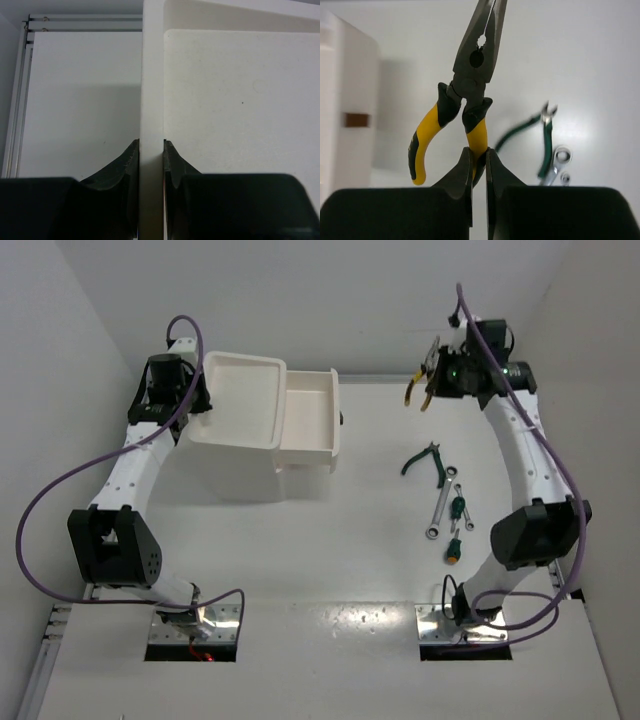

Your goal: Sort the tools into containers

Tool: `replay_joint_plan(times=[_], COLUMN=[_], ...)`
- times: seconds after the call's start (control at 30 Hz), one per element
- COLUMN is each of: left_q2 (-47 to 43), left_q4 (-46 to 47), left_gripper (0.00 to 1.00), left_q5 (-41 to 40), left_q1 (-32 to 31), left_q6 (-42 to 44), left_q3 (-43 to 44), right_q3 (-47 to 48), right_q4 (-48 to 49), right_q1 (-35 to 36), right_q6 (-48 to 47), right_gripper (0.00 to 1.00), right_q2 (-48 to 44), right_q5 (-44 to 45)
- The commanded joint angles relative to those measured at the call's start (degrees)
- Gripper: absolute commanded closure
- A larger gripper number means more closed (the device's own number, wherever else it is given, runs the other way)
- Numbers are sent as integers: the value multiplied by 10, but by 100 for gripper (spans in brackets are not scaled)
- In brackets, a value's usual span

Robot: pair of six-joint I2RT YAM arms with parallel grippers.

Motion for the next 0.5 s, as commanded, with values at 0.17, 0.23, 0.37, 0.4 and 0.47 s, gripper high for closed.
replay_joint_plan(times=[0.17, 0.23, 0.37, 0.4, 0.47], left_q2=[8, 13, 13, 8, 8], left_q4=[-111, -111, -111, -111, -111], left_gripper=[100, 100, 100, 100, 100], left_q5=[17, 17, 17, 17, 17], left_q1=[-4, -4, -4, -4, -4], left_q6=[-35, -35, -35, -35, -35], left_q3=[-34, -29, -29, -29, -35], right_q3=[300, 317, 353, 368, 404], right_q4=[-120, -120, -103, -103, -103], right_q1=[91, 118, 162, 162, 178], right_q6=[-68, -62, -62, -62, -67], right_gripper=[100, 100, 100, 100, 100], right_q2=[111, 124, 156, 166, 194], right_q5=[-94, -106, -120, -120, -120])
